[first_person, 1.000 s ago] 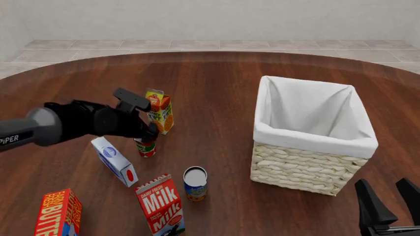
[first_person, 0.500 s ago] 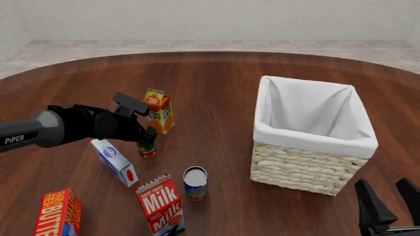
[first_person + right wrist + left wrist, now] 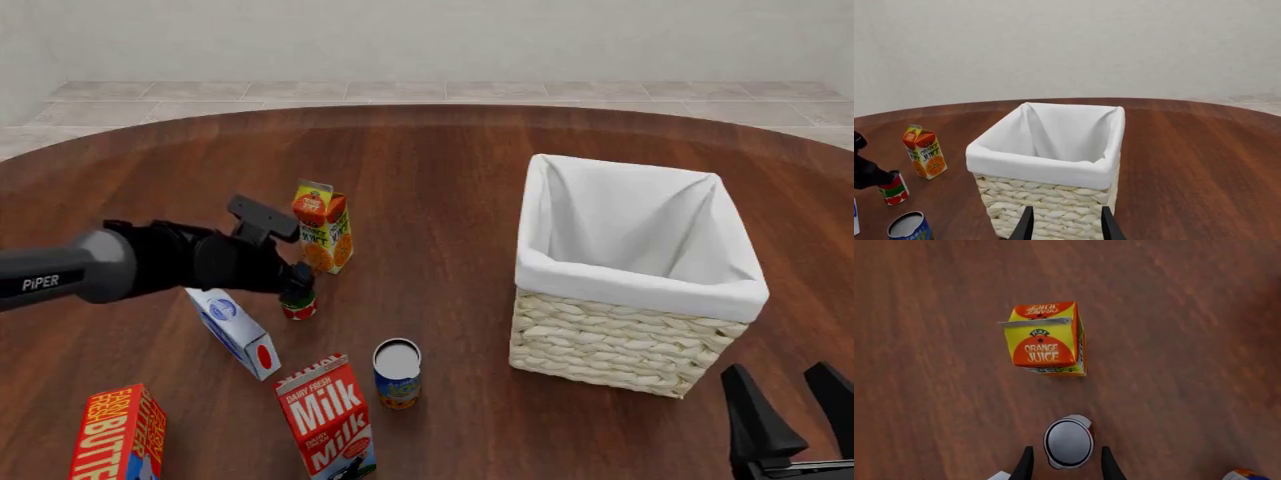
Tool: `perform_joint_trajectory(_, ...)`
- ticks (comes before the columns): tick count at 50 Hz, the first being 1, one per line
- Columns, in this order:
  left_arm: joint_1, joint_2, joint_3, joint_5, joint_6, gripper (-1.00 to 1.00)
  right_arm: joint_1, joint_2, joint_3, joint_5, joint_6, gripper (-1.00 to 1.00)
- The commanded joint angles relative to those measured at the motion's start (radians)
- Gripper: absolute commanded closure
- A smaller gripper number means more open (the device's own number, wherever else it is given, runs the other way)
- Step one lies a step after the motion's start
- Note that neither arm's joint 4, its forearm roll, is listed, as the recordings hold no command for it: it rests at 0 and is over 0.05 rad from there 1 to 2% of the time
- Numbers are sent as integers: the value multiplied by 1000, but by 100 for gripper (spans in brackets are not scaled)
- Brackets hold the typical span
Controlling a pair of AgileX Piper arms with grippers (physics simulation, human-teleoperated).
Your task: Pick up the alphabet soup and the tomato sauce, and put them in the basket.
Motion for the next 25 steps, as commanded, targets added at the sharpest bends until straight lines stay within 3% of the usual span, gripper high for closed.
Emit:
perform_joint_trajectory(1,-3,17,10,-20,-11,-100,-1,0,0,0,-1,-100)
perform_joint_trajectory(25,2,50,17,-49,-14,-100,-1,-1,0,0,-1,-100)
